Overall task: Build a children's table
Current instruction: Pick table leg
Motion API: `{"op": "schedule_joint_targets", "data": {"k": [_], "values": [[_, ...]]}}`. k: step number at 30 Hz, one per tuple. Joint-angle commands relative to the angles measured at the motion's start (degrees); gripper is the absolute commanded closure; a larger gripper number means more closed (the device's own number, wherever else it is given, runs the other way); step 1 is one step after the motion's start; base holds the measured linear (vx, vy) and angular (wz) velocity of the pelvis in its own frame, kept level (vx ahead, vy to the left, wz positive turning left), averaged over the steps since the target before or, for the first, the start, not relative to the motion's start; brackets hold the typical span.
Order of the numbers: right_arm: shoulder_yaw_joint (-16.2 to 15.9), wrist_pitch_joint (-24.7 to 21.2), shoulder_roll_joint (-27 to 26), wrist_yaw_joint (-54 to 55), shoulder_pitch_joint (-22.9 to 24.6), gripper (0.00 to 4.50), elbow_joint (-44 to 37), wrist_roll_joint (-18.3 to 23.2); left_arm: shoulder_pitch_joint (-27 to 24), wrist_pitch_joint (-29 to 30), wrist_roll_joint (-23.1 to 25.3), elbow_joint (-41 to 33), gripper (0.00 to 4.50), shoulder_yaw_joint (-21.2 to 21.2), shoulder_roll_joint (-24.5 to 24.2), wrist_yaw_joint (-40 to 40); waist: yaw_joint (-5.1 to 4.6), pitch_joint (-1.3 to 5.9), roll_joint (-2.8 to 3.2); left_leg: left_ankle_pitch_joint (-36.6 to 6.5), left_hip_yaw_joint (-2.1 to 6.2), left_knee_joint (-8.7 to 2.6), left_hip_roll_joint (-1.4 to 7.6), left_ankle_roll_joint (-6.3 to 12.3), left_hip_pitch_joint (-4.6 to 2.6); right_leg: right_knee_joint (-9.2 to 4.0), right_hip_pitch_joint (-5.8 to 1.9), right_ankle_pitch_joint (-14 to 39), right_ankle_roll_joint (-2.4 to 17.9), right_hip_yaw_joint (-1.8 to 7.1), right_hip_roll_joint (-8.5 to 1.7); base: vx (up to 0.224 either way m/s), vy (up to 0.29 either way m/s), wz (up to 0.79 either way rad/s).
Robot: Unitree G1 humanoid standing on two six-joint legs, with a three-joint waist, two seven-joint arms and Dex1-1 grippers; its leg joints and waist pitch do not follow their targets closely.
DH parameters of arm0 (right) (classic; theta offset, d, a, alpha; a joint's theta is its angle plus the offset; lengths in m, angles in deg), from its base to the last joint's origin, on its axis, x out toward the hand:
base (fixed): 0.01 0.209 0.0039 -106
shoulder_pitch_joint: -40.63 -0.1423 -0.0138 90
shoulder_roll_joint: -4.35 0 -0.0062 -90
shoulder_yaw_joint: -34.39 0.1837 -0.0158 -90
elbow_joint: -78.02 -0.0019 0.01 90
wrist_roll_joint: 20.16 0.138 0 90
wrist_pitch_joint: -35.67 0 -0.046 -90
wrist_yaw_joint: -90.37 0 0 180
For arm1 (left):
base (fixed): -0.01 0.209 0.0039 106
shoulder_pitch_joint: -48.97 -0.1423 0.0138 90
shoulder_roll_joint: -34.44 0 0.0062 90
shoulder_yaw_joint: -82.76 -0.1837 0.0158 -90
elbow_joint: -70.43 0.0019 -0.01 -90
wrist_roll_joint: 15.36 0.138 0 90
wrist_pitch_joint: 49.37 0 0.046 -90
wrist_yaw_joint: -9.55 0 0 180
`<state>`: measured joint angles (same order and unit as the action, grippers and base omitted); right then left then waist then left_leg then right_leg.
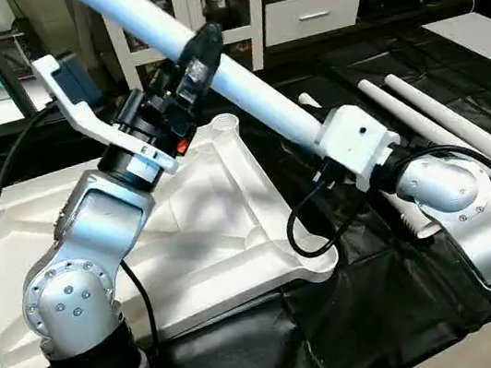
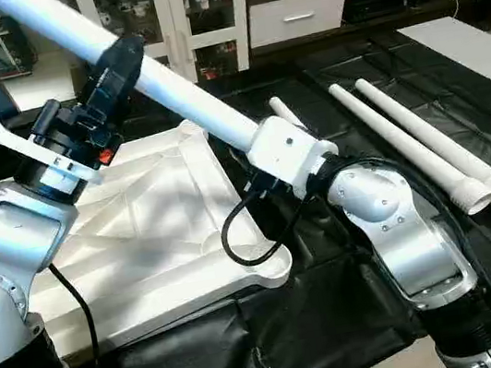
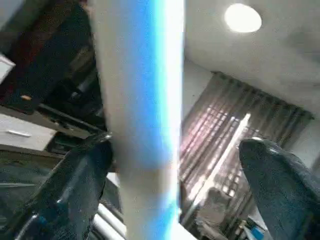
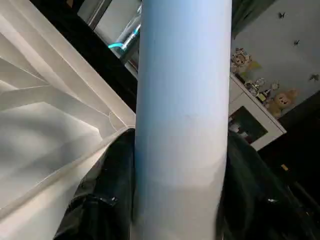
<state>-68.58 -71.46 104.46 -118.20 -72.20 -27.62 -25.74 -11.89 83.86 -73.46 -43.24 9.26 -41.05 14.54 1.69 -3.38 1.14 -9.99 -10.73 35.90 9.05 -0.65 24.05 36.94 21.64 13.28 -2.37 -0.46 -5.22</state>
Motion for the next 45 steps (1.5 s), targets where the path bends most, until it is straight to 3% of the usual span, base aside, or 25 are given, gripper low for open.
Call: {"op": "schedule_joint_targets", "data": {"k": [1, 3, 7, 8, 11, 14, 17, 19, 22, 25, 29, 31, 41, 45], "values": [[-0.33, 0.02, 0.38, -0.3, -0.54, 2.64, -0.75, -0.91, 0.73, -0.97, 1.21, 1.01, 0.4, 0.06, -0.07, -1.23, -0.34, 3.99, 0.34, -12.93, 1.57, -4.62, 2.97, -3.12, -2.6, -4.58, -1.45, 1.38, 10.3, 1.16, -1.32, 0.0, 0.0, 0.0], [-0.57, 0.25, 0.34, -0.39, -0.57, 2.64, -0.7, -1.15, 0.91, -1.29, 1.31, 1.17, 0.76, 0.1, 0.09, -1.59, -0.29, 4.07, 0.36, -12.56, 1.59, -4.58, 2.99, -3.25, -2.65, -4.51, -1.45, 0.73, 10.43, 1.15, -1.35, 0.0, 0.0, 0.0], [-0.97, 0.42, -0.17, -0.09, -0.7, 2.64, -0.74, -1.58, 0.91, -1.68, 1.31, 1.4, 0.93, -0.36, 0.16, -1.82, -0.27, 4.08, 0.42, -12.54, 1.57, -4.55, 2.98, -3.09, -2.64, -4.43, -1.48, -0.07, 10.92, 1.14, -1.35, 0.0, 0.0, 0.0], [-0.98, 0.43, -0.2, -0.06, -0.69, 2.64, -0.76, -1.6, 0.9, -1.71, 1.34, 1.43, 1.19, -0.38, 0.2, -1.93, -0.22, 4.07, 0.65, -12.66, 1.61, -4.57, 2.98, -3.16, -2.68, -4.41, -1.47, 0.01, 10.95, 1.12, -1.38, 0.0, 0.0, 0.0], [-1.08, 0.54, -0.42, -0.01, -0.67, 2.64, -0.82, -1.87, 0.76, -2.24, 1.36, 1.71, 1.25, -0.69, 0.28, -2.46, -0.28, 4.05, 0.48, -13.37, 1.59, -4.59, 2.98, -3.31, -2.68, -4.5, -1.48, 0.76, 10.88, 1.14, -1.37, 0.0, 0.0, 0.0], [-1.17, 0.7, -0.49, -0.04, -0.69, 2.64, -0.76, -2.34, 0.63, -2.52, 0.88, 1.66, 1.67, -0.9, 0.33, -2.51, -0.27, 4.1, 0.53, -13.1, 1.62, -4.58, 2.99, -3.36, -2.69, -4.45, -1.48, 0.33, 10.89, 1.14, -1.36, 0.0, 0.0, 0.0], [-1.3, 0.98, -0.51, 0.47, -0.81, 2.64, -0.54, -2.8, 0.39, -2.64, 0.05, 1.26, 1.69, -0.88, 0.53, -2.65, -0.27, 4.1, 0.54, -12.85, 1.62, -4.57, 3.0, -3.39, -2.68, -4.39, -1.48, -0.21, 10.99, 1.11, -1.34, 0.0, 0.0, 0.0], [-1.31, 1.07, -0.51, 0.52, -0.81, 2.64, -0.44, -2.82, 0.36, -2.69, 0.07, 1.3, 2.1, -0.92, 0.58, -2.62, -0.27, 4.1, 0.51, -12.91, 1.6, -4.57, 2.98, -3.37, -2.68, -4.39, -1.5, -0.12, 10.98, 1.11, -1.34, 0.0, 0.0, 0.0], [-1.47, 1.48, -0.47, 0.72, -0.89, 2.64, -0.16, -3.28, 0.23, -2.72, -0.15, 1.24, 2.09, -1.01, 0.64, -2.71, -0.27, 4.11, 0.48, -12.72, 1.6, -4.56, 2.99, -3.38, -2.67, -4.38, -1.53, -0.23, 10.94, 1.11, -1.36, 0.0, 0.0, 0.0], [-1.86, 2.29, -0.38, 0.88, -1.02, 2.64, 0.36, -4.61, 0.11, -3.62, -0.69, 1.02, 2.54, -1.02, 0.77, -3.12, -0.26, 4.11, 0.45, -12.39, 1.59, -4.51, 2.97, -3.18, -2.62, -4.39, -1.53, -0.51, 10.99, 1.12, -1.37, 0.0, 0.0, 0.0], [-1.98, 2.71, -0.37, 1.05, -1.12, 2.64, 0.93, -5.17, 0.39, -4.56, -0.73, 1.03, 2.75, -0.71, 1.09, -3.23, -0.29, 4.08, 0.46, -13.03, 1.57, -4.52, 2.98, -3.17, -2.68, -4.42, -1.52, 0.07, 10.99, 1.13, -1.34, 0.0, 0.0, 0.0], [-1.9, 2.82, -0.5, 1.05, -1.19, 2.09, 1.24, -5.39, 0.64, -5.1, -0.84, 0.99, 2.81, -0.47, 1.26, -3.12, -0.33, 4.08, 0.54, -13.24, 1.61, -4.56, 2.98, -3.26, -2.67, -4.42, -1.52, 0.28, 10.93, 1.11, -1.33, 0.0, 0.0, 0.0], [-0.56, 3.14, -1.91, 2.47, -1.46, 1.25, 2.96, -5.03, 1.33, -9.79, 5.54, -0.1, 2.86, -2.49, 0.27, -2.67, -0.3, 4.16, 0.48, -12.56, 1.63, -4.52, 3.06, -2.75, -2.65, -4.42, -1.54, -0.84, 10.85, 1.11, -1.38, 0.0, 0.0, 0.0], [0.03, 4.25, -4.13, 6.08, -2.63, 0.95, 5.82, -6.13, 0.95, -12.07, 15.26, -1.35, 2.87, -9.29, -2.94, -1.31, -0.36, 4.19, 0.46, -12.83, 1.7, -4.55, 3.11, -2.75, -2.63, -4.38, -1.44, 0.14, 10.41, 1.07, -1.49, 0.0, 0.0, 0.0]]}}
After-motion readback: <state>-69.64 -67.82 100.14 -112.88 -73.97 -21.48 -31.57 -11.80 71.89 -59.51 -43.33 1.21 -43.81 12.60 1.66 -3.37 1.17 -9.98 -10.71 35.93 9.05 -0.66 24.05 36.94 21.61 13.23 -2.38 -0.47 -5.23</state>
